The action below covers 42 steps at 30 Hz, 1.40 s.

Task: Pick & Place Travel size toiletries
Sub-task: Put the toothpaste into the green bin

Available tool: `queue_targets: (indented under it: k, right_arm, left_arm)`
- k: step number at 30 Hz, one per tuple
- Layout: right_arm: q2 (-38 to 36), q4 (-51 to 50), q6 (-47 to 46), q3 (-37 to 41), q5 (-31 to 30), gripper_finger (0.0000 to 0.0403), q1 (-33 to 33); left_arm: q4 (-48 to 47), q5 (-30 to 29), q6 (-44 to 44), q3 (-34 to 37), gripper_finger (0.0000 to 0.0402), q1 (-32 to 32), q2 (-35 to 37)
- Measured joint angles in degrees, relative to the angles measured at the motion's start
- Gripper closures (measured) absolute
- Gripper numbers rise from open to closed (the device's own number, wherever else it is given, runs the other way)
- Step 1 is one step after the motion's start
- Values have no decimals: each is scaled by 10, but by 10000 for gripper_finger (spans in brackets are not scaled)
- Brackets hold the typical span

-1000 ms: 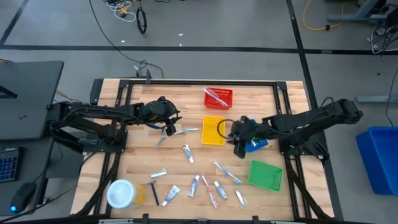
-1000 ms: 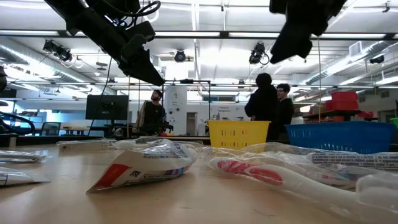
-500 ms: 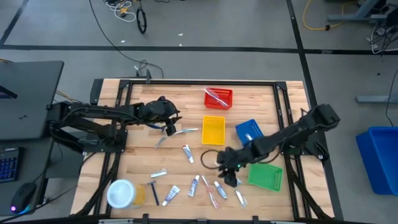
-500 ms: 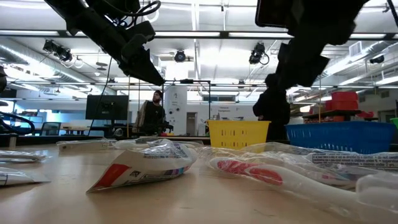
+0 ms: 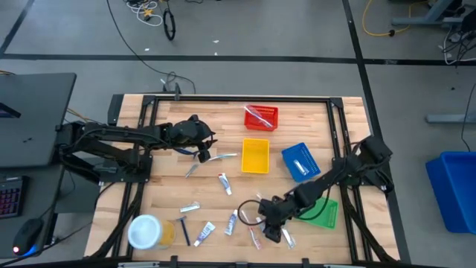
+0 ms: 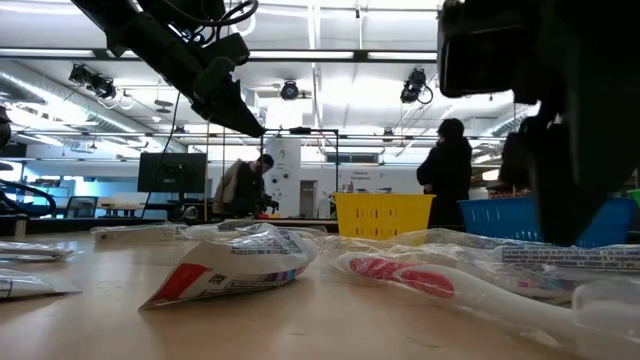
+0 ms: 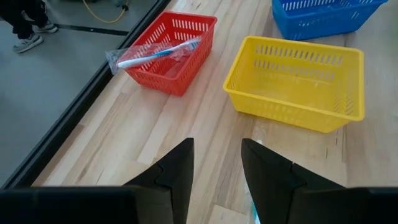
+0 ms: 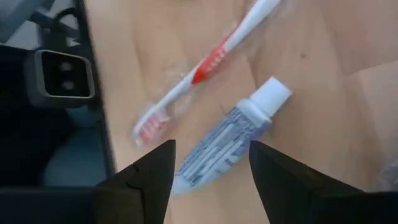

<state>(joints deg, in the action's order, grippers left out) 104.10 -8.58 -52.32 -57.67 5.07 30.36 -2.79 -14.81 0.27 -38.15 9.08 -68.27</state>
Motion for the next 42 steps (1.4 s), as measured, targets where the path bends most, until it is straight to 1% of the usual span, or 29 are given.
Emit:
queue_targets:
  k: [7,12,18,20,23,28,33,42]
  right_arm:
    - [12,-1,7,0,-54,199,0]
    - [20,6,7,-1,-49,208,0]
    - [42,19,7,-2,-38,210,2]
    - [45,16,22,-3,-46,211,2]
    - [48,3,80,-3,-55,221,3]
    - [49,-6,172,-3,-54,257,2]
    - [49,-9,187,-2,-50,293,-2]
    - [48,0,192,-1,-44,302,-8]
  left_arm:
    - [2,0,4,0,260,0,0]
    - [3,0,15,0,260,0,0]
    - [1,0,17,0,260,0,0]
    - [0,0,17,0,260,0,0]
    - [-2,-1,19,0,260,0,0]
    - [-3,-1,20,0,260,0,0]
    - [-3,-1,20,0,260,0,0]
    - [-4,-2,21,0,260,0,0]
